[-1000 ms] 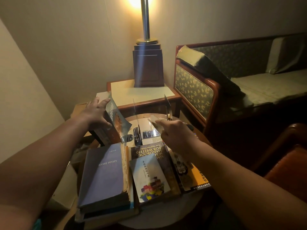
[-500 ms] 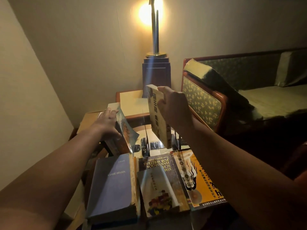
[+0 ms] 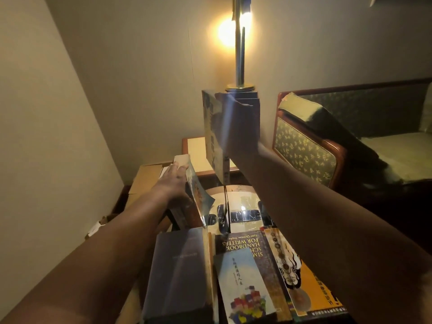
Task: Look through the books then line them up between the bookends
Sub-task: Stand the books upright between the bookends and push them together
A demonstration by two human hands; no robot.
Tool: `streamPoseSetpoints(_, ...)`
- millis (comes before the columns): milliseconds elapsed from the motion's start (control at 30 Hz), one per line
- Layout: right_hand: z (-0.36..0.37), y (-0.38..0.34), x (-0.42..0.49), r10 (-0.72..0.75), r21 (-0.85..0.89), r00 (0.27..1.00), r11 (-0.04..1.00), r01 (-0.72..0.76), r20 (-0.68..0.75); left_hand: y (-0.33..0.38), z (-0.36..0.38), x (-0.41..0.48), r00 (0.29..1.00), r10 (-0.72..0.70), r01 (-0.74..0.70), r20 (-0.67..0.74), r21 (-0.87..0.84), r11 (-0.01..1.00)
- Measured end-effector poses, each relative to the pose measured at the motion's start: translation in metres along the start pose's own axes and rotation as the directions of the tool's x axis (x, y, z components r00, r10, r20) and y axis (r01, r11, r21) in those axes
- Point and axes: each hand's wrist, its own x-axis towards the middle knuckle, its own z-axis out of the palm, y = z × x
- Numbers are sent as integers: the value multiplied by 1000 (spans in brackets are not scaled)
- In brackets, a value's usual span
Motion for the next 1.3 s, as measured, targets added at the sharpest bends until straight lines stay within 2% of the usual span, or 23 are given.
streamPoseSetpoints(67,7,-4,-2,-6,71,1000,997,5,21,1,0,-2,1000,0,0,-18,-21,1000)
streamPoseSetpoints(133,16,-6,-10,-61,173,996,982,71,-65,1,0,-5,999,21,-22,-40,-42,999)
streamPoseSetpoints(200,30,-7,-21,-55,212,988,974,85,-142,-1,-2,-5,997,44,-47,-65,-46,998)
streamPoseSetpoints(267,46,-5,-36,-14,207,986,977,48,-165,-3,-2,-2,996,50,-54,-79,-53,997)
streamPoseSetpoints(400,77,5,-66,140,210,976,972,-104,-165,-12,-2,6,1000,23,-23,7,-90,996)
streamPoseSetpoints(467,91,11,-80,182,215,965,967,-141,-188,-12,1,7,999,33,-32,36,-32,999)
streamPoseSetpoints(567,109,24,-101,171,234,966,964,-124,-195,-8,2,8,999,32,-32,9,-10,999)
streamPoseSetpoints(700,132,43,-129,172,312,977,942,-127,-124,-12,4,11,999,51,-51,14,-6,999)
streamPoseSetpoints(833,144,51,-155,54,277,992,961,-21,-110,-15,5,13,997,73,-73,1,-8,997)
streamPoseSetpoints(900,145,56,-167,59,310,993,950,-24,-102,-18,5,15,997,72,-72,7,-12,997)
streamPoseSetpoints(967,145,59,-174,145,387,989,914,-120,-35,-19,5,14,997,76,-76,10,-4,997)
streamPoseSetpoints(1033,144,54,-176,254,425,960,861,-280,119,-18,4,13,996,84,-84,13,-1,996)
streamPoseSetpoints(1133,143,47,-179,360,455,848,725,-517,390,-17,2,12,996,92,-92,14,-6,996)
streamPoseSetpoints(1233,145,51,-181,380,489,782,621,-612,495,-18,1,11,996,88,-89,24,24,996)
streamPoseSetpoints(1300,146,57,-177,422,501,681,467,-729,598,-16,0,11,996,88,-89,29,27,996)
